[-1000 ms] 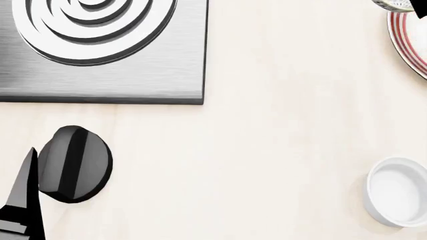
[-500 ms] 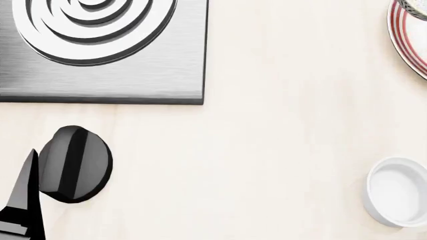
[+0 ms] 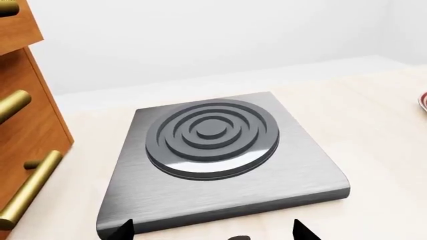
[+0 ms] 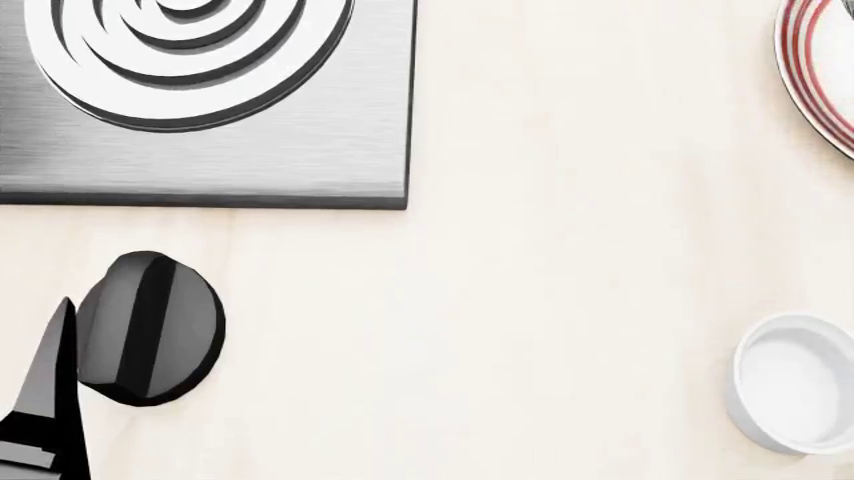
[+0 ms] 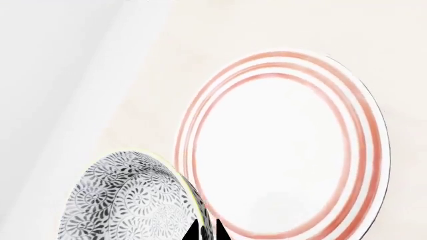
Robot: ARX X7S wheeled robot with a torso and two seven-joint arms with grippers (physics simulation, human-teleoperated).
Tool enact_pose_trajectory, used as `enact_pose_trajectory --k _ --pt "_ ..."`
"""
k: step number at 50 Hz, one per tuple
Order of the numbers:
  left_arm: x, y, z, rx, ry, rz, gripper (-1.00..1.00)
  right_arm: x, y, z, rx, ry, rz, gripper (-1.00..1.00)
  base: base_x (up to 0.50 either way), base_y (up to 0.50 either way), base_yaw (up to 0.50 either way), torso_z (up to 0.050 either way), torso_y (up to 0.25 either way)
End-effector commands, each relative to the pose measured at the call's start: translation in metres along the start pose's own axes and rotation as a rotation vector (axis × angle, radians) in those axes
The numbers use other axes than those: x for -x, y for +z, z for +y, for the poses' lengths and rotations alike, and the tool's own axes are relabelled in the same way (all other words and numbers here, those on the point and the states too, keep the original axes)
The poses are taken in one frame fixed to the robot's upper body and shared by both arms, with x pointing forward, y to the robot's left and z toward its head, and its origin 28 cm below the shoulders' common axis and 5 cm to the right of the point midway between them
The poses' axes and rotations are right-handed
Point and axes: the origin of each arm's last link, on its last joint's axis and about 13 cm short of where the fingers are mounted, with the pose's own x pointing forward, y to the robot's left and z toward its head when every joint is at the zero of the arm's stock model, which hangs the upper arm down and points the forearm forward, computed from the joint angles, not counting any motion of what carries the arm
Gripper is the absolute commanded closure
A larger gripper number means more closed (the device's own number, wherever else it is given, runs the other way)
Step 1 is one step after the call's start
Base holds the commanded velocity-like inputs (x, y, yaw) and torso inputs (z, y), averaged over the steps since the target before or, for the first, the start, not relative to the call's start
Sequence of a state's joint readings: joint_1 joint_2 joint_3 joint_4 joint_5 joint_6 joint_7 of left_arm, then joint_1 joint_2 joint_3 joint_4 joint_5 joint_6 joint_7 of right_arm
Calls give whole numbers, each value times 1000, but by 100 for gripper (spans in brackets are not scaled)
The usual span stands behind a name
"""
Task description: Pick the akita bowl next to the ramekin and place it on the plate.
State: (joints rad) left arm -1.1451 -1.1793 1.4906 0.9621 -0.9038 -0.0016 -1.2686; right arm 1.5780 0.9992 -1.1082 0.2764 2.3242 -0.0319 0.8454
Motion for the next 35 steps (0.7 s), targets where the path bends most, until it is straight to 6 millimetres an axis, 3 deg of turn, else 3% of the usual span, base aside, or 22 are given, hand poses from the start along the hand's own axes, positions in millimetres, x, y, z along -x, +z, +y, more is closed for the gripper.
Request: enact_pose_trajectory --k 1,35 --pt "0 0 0 -1 0 1 -100 -3 9 4 1 -18 -23 100 0 0 0 0 0" --pt "-2 0 2 -3 5 3 -100 -26 14 6 -9 -66 -33 100 0 0 0 0 0"
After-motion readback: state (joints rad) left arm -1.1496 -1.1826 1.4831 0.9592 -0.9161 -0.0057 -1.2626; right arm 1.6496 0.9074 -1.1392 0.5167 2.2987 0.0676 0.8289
